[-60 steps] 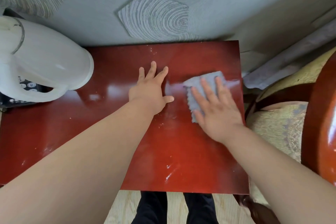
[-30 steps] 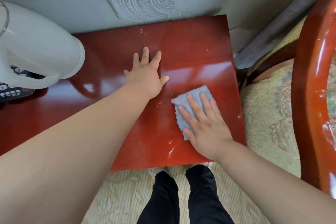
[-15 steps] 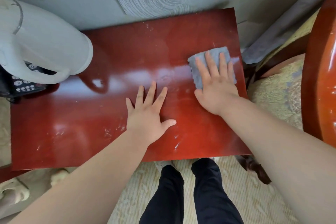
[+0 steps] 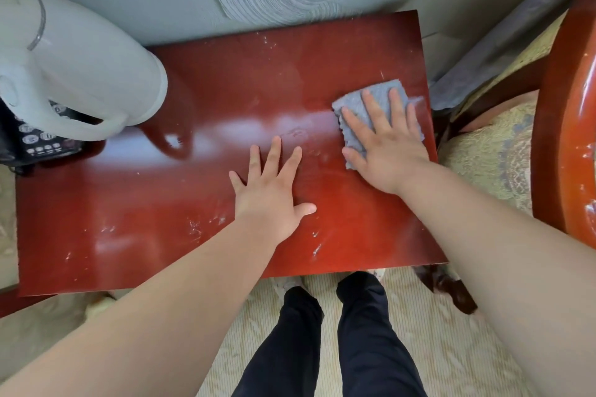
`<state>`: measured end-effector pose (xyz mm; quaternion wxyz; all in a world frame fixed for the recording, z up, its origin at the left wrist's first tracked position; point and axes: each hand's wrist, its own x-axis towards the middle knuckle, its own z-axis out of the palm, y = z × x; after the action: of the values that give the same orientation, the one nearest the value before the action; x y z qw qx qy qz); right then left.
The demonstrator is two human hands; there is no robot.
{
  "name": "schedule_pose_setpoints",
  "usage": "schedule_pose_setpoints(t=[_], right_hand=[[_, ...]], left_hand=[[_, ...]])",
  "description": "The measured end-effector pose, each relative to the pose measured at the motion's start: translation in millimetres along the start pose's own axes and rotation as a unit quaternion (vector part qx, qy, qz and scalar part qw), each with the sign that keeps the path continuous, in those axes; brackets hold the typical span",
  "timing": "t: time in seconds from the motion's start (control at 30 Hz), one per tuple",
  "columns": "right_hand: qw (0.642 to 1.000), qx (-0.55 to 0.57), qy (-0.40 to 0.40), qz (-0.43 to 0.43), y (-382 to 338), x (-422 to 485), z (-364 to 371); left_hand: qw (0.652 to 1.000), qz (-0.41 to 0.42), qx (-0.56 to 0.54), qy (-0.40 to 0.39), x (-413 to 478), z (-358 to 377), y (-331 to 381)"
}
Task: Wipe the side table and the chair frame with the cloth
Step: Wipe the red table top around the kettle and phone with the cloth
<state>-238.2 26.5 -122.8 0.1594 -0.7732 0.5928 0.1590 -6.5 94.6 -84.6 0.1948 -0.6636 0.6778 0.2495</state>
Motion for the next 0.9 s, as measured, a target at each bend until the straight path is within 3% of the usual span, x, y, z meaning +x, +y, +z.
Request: schedule_pose_setpoints(t=[0.1, 0.27, 0.4, 0.47, 0.6, 0.67, 0.9], right_hand=[[1.0, 0.016, 0.011, -0.001, -17, -22, 9], [0.99, 0.004, 0.033, -0.139, -33, -135, 63], [0.977, -0.021, -0.005, -0.212, -15, -139, 65], [0.978, -0.019, 0.008, -0.205, -7, -106, 53], [0.998, 0.006, 0.024, -0.056, -11, -39, 24], [0.999, 0.011, 0.03, -0.03, -21, -44, 25], [0.987, 0.011, 0.064, -0.15, -23, -178, 96]], left_hand=[[1.0, 0.0, 0.0, 0.001, 0, 1, 0], [1.0, -0.006, -0.019, -0.015, 0, -1, 2], [0.999, -0.014, -0.034, -0.015, 0, -2, 5], [0.999, -0.015, -0.033, -0.012, 0, -1, 4], [0.999, -0.024, -0.031, -0.01, 2, 1, 5], [0.999, -0.027, -0.032, -0.012, 2, 0, 6], [0.998, -0.027, -0.055, -0.005, 2, 3, 3]])
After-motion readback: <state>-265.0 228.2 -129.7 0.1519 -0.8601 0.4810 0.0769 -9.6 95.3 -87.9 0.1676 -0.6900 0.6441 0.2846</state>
